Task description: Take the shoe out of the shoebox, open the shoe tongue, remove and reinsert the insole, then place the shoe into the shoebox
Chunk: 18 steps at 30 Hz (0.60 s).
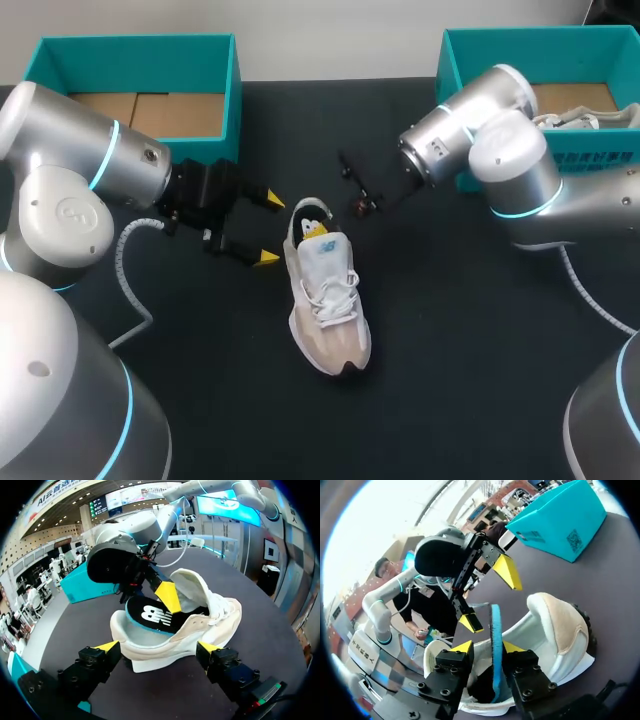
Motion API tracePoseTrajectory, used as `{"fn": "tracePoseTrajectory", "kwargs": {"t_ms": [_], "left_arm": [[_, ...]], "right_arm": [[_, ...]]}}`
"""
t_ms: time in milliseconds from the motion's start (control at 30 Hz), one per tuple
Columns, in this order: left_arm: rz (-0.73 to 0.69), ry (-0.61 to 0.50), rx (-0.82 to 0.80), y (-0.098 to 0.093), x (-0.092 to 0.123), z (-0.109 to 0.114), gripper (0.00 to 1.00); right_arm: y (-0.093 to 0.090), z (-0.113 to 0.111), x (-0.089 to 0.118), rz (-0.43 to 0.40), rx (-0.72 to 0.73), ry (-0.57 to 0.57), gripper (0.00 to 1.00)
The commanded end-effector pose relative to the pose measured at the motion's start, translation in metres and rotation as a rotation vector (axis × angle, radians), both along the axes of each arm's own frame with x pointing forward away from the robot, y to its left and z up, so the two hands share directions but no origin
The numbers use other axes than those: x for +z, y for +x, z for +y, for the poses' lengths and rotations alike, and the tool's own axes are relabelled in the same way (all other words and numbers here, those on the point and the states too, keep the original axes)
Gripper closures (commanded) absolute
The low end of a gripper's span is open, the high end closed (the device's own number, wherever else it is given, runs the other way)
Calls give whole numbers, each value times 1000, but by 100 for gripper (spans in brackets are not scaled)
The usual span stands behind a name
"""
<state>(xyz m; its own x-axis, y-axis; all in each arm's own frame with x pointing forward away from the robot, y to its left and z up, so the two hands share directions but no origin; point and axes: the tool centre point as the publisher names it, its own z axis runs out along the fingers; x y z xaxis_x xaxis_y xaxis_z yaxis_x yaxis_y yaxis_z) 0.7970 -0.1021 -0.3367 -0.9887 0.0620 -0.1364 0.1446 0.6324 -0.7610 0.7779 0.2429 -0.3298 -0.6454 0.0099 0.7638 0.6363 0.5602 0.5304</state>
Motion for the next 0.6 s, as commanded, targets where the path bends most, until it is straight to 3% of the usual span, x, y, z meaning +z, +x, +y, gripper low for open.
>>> {"fn": "tracePoseTrajectory", "kwargs": {"t_ms": [33, 333, 600], "left_arm": [[-1, 1, 2, -1, -1, 0, 0], [-1, 1, 2, -1, -1, 0, 0], [-1, 1, 2, -1, -1, 0, 0]], "right_arm": [[-2, 1, 7, -13, -6, -12, 58], [3, 9, 11, -29, 24, -12, 56], [17, 8, 37, -103, 31, -41, 53]]}}
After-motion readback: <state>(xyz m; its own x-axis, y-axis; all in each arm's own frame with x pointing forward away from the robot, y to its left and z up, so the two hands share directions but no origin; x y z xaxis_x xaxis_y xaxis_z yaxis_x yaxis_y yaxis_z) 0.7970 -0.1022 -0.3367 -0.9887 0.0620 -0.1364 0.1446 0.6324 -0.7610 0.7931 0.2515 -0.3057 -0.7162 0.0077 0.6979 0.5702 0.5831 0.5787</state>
